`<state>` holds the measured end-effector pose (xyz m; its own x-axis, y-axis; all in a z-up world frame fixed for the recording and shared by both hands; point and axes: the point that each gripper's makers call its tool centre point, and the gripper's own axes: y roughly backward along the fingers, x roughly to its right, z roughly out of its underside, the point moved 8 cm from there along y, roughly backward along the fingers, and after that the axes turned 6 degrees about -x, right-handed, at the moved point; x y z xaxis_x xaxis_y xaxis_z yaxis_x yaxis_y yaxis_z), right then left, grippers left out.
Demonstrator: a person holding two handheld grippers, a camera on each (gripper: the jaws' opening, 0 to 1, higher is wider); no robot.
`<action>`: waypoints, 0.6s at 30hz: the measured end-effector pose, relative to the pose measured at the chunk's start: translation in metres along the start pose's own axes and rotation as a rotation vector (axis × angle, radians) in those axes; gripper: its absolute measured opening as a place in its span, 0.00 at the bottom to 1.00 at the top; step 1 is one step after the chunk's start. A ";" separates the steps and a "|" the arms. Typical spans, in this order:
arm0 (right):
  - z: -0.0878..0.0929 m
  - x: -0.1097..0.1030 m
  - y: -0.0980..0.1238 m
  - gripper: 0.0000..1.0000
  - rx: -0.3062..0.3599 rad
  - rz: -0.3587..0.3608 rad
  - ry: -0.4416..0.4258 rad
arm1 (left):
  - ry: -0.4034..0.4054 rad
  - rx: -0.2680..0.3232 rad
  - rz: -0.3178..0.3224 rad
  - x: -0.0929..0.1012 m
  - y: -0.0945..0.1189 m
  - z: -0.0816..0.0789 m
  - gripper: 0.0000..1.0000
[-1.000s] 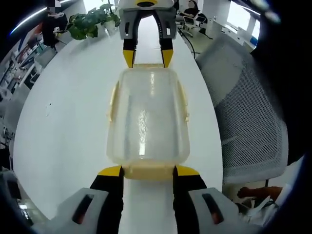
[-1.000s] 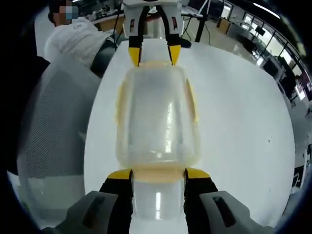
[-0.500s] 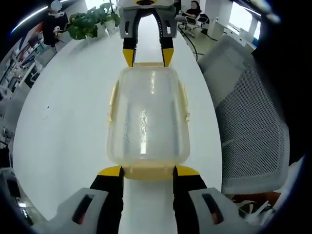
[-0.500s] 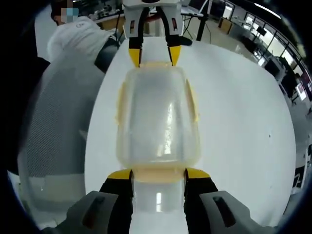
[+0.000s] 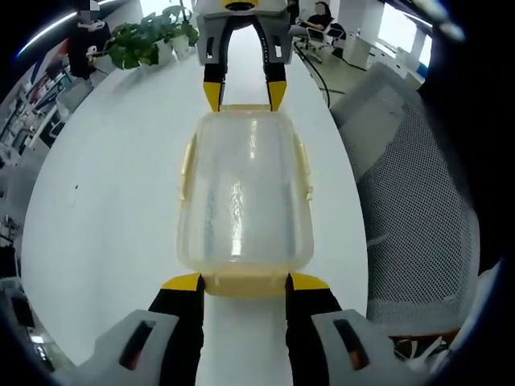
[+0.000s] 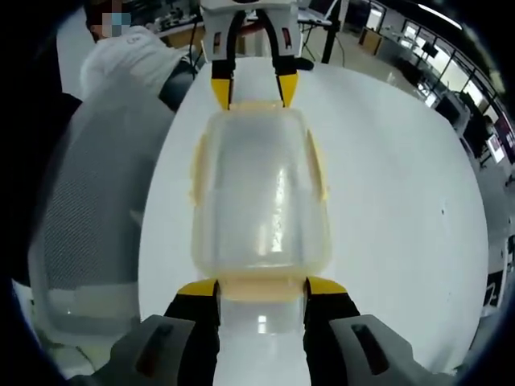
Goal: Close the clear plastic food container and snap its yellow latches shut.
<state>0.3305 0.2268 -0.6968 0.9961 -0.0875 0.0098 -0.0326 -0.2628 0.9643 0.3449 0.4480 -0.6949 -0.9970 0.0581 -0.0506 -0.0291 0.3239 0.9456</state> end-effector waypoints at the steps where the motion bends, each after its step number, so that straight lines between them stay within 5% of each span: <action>1: 0.002 0.000 0.000 0.40 -0.001 -0.002 0.000 | 0.000 0.001 0.002 0.000 -0.001 -0.002 0.38; 18: 0.037 0.000 0.006 0.40 -0.018 -0.004 -0.010 | -0.009 0.012 0.009 -0.001 -0.016 -0.034 0.38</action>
<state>0.3273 0.1900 -0.7012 0.9954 -0.0962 0.0036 -0.0272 -0.2457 0.9690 0.3441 0.4105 -0.6990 -0.9965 0.0701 -0.0447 -0.0188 0.3344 0.9422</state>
